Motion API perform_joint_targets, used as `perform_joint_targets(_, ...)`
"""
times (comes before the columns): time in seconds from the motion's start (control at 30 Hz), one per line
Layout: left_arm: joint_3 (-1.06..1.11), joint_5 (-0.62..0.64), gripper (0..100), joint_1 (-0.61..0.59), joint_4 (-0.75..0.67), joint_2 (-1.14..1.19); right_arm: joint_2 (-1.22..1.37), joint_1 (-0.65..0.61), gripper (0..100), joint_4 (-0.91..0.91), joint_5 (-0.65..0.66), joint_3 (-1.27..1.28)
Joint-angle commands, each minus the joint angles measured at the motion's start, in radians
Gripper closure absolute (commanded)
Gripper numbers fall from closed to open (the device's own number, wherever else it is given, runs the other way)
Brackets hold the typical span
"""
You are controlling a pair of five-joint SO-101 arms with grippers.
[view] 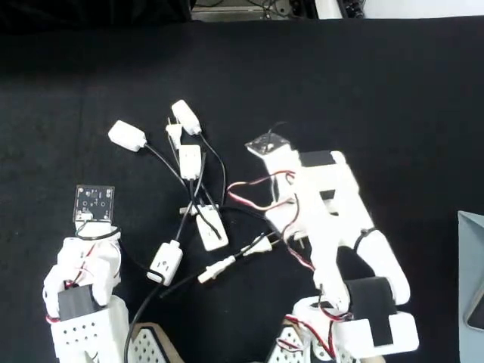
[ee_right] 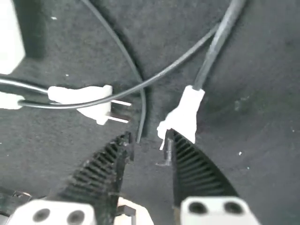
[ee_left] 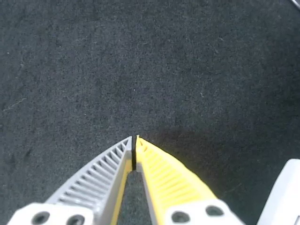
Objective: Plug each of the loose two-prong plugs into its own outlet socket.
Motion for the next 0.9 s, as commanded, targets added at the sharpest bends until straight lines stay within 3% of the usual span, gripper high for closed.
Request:
perform_joint_targets(0.0,-0.008,-0.011,97,-0.002,-0.021,-0.005,0.002,-0.005,88.8,-0.021,-0.002,0.013)
perform_joint_targets(0.33,-0.008,-0.011,97,-0.002,-0.020,-0.005,0.002,0.126,88.7,-0.129,0.008,0.073)
perform_joint_targets(0.87,-0.008,-0.011,97,-0.002,-0.017,-0.005,0.239,0.112,88.7,-0.127,0.048,-0.002)
